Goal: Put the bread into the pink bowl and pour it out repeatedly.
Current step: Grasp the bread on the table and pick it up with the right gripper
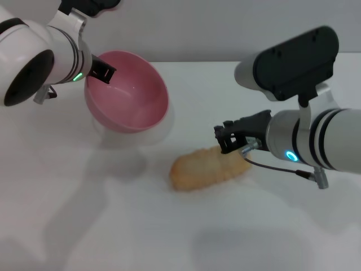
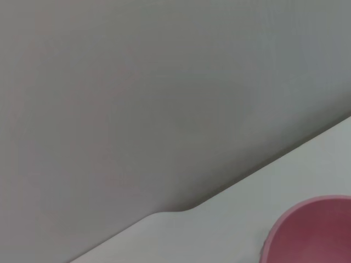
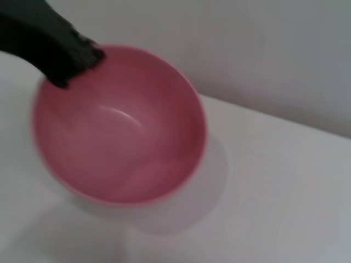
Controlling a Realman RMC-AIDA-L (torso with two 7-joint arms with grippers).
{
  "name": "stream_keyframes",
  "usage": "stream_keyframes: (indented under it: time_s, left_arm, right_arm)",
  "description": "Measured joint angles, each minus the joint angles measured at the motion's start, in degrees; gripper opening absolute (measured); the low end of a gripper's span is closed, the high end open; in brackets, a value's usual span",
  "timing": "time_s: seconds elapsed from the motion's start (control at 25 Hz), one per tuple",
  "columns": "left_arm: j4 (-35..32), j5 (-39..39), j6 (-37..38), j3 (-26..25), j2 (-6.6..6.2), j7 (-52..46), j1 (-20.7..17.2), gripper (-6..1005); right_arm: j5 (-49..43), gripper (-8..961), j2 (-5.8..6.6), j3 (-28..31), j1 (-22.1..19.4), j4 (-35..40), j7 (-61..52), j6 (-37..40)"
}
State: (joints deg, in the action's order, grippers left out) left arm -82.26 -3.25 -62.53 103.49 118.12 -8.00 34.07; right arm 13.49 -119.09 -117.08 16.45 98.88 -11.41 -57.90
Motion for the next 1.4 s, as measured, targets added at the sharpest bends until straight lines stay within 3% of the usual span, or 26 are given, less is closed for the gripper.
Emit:
stream_keyframes:
  time_s: [0.2,0.52,0.72,0.96,1.4]
  left_arm:
    - [0.1,0.0,0.0,0.1,0.03,0.0,0.2,96]
    - [0.6,0.0,-0.3,0.2,0.17,0.0,1.2,96]
    - [0.6,0.0,-0.4,0.2,0.22,0.0,1.3,97]
    - [0.6,0.1,-0.4,0.3,0.31,0.0,1.5,97]
    - [0.6,0.7,-0.8,0.8,0.36,0.0,1.9,98]
  right_arm:
    - [0.4,126,0.06,0.2,0.4,-5.4,-1.5,3.3]
    - [1.7,370,0.22,1.6,0.5,-8.5,-1.6,4.1]
    - [2.0,579,0.21,2.5,0.4,-10.5,-1.6,4.5]
    - [2.8,740,0.15,3.0,0.8,-12.8,-1.7,5.3]
    - [6.9,725,0.21,2.8,3.9,-19.2,-0.6,7.7]
